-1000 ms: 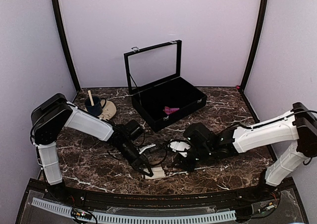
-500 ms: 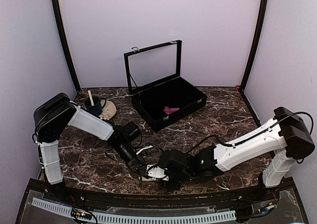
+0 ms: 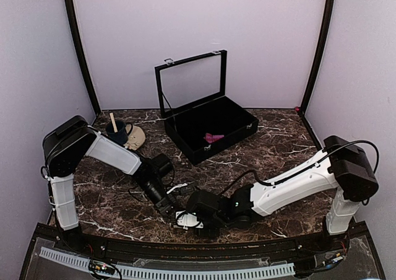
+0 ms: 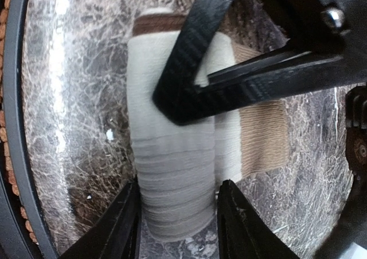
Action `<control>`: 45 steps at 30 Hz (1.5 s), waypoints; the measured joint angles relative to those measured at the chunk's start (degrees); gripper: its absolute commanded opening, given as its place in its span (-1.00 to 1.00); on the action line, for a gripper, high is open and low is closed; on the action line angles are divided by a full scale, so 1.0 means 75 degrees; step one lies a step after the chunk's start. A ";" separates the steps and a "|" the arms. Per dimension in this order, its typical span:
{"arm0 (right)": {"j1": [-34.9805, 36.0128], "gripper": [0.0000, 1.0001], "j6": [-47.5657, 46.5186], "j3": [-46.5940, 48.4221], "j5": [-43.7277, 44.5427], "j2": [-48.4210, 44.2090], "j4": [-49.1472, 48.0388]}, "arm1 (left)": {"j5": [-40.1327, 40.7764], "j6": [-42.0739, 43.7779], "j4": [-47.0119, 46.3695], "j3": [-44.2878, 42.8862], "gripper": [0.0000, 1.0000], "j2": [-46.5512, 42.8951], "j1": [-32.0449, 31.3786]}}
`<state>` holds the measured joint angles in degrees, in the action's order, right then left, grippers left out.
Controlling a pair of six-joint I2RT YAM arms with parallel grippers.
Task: Roll the socks
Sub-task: Roll the sock at the center of the board.
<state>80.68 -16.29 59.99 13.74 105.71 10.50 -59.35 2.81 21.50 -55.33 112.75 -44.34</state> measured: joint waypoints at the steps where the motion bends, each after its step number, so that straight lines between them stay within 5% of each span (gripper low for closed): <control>1: 0.0000 -0.19 -0.0035 0.0000 -0.0006 0.0026 0.0009 | -0.0017 0.0023 0.0023 0.0000 -1.00 0.0012 0.0015; 17: -0.0245 -0.76 -0.0638 0.0262 -0.0530 0.0291 0.0038 | -0.0312 0.0321 0.0551 -0.0117 -1.00 0.0236 0.0187; 22: -0.0274 -1.00 -0.0583 0.0335 -0.0726 0.0318 0.0131 | -0.0224 0.0341 0.0772 -0.0242 -0.79 0.0268 0.0221; 45: -0.1093 -1.00 0.0597 0.1052 -0.2634 0.0615 0.0903 | 0.2087 -0.1376 -0.0976 0.1271 -0.38 -0.2101 0.0548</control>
<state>72.49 -11.81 67.88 -6.02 110.32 17.28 -43.70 -7.51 14.17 -45.80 96.99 -40.23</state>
